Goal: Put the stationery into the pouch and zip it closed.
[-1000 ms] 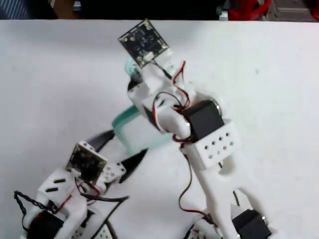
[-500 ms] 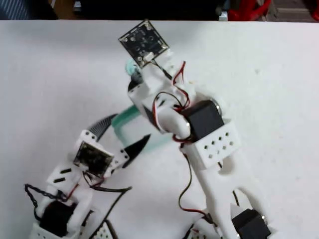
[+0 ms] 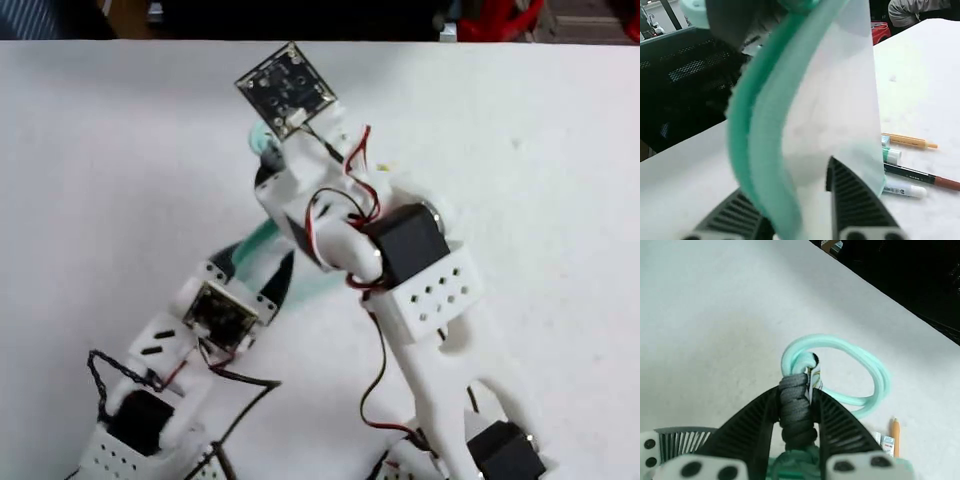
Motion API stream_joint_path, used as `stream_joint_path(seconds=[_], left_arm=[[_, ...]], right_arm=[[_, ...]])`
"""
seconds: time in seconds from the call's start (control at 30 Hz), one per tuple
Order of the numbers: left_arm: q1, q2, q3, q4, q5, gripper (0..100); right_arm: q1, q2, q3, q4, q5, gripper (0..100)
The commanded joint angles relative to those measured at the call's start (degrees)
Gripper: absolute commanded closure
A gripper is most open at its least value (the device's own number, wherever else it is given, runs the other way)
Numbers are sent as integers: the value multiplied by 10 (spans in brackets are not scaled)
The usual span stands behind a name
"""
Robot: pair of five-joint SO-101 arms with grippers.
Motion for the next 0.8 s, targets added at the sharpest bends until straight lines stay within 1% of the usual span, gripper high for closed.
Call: stream_joint_path(seconds=[0.0,0.1,0.2,0.27,0.37,0.47,0.53,0.63,0.7,0.77], left_arm=[[14,-10,-12,-2,23,980],[-4,-10,-78,64,95,979],[-24,-10,-158,157,100,977],[-23,-10,-181,202,100,977],[-27,-10,-179,221,101,977],[-27,-10,-178,233,108,977],[-27,-10,-178,233,123,977],[-27,-10,-178,229,124,977],[-27,-10,-178,229,124,977],[-27,-10,-176,229,124,977]], right_arm=[[-9,-20,-4,-9,-4,981],[-8,-11,-4,-13,-2,979],[-5,-5,-4,-4,-2,963],[-5,-8,-7,-1,-2,939],[-5,-19,-26,17,-2,913],[-1,-36,-43,28,-2,915],[9,-51,-51,32,-2,912],[36,-72,-63,44,-2,909],[51,-79,-80,61,-2,878],[63,-80,-96,80,-1,812]])
